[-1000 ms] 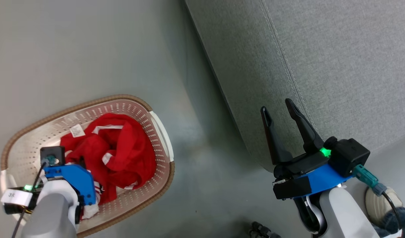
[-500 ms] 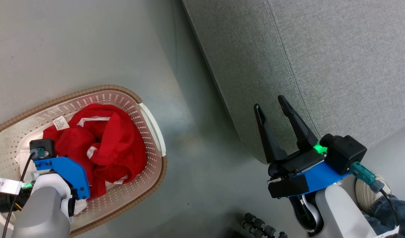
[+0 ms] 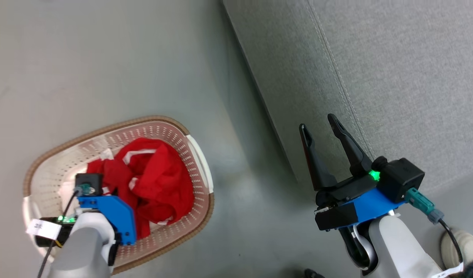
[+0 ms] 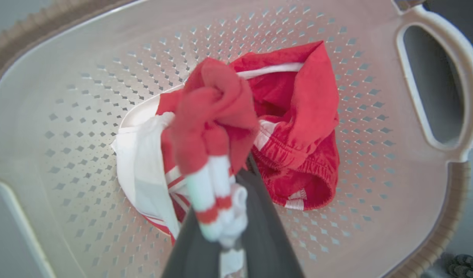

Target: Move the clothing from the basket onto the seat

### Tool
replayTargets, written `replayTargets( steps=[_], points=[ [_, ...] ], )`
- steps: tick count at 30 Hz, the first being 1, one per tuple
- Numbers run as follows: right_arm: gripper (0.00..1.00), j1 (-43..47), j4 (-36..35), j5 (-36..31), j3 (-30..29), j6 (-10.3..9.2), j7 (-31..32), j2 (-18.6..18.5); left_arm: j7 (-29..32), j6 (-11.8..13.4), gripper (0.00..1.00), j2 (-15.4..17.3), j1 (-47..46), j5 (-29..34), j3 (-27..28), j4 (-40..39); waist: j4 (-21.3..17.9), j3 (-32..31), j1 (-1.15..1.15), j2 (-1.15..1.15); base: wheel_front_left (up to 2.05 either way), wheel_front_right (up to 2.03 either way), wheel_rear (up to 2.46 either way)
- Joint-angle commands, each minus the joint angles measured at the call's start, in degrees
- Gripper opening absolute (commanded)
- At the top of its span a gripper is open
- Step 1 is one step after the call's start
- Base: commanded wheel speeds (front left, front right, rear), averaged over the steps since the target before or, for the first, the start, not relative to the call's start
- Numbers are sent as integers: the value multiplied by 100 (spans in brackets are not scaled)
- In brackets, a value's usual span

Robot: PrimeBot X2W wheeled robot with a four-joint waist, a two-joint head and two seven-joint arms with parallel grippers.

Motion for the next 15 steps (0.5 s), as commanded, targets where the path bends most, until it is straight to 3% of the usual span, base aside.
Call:
replayTargets(
  steps=[1, 15],
  points=[
    [100, -40, 66, -100, -26, 3, -20, -14, -112, -59, 0, -96, 47, 25, -69, 26, 356, -407, 0, 0, 0, 0, 0],
    [100, 331, 558, -554, -207, 3, -20, -16, -778, -345, 0, -665, 213, -19, -840, -99, 1406, -1993, 0, 0, 0, 0, 0]
  ],
)
